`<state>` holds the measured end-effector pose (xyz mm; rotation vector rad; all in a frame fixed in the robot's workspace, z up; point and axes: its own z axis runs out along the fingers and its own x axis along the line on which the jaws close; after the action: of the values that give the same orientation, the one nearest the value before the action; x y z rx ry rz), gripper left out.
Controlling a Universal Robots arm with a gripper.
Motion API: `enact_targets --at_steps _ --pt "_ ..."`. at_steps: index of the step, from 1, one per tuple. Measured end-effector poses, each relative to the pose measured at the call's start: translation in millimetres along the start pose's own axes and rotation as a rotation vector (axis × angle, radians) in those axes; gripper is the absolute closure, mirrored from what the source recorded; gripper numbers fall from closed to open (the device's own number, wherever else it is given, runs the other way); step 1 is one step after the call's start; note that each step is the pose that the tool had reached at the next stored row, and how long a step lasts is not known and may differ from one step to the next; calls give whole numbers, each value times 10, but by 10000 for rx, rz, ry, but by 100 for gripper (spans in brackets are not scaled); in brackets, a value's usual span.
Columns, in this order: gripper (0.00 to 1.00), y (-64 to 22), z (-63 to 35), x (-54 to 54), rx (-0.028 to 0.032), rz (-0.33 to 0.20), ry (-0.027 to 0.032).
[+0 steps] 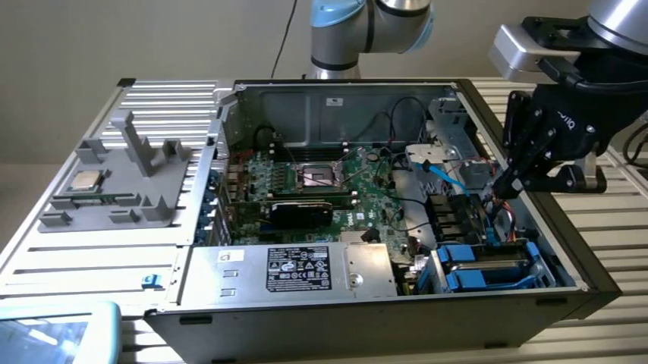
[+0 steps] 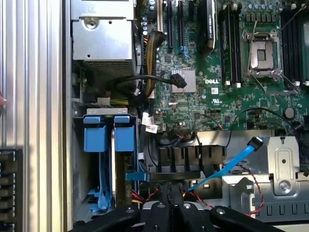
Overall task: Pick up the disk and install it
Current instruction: 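Insert the second disk wire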
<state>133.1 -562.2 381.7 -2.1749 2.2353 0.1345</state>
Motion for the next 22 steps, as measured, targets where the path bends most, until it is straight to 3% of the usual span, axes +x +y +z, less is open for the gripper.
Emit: enact_targets --at_steps 9,22 --pt "89 -1 13 1 -97 -1629 80" --pt "89 -1 14 1 -31 -4006 146"
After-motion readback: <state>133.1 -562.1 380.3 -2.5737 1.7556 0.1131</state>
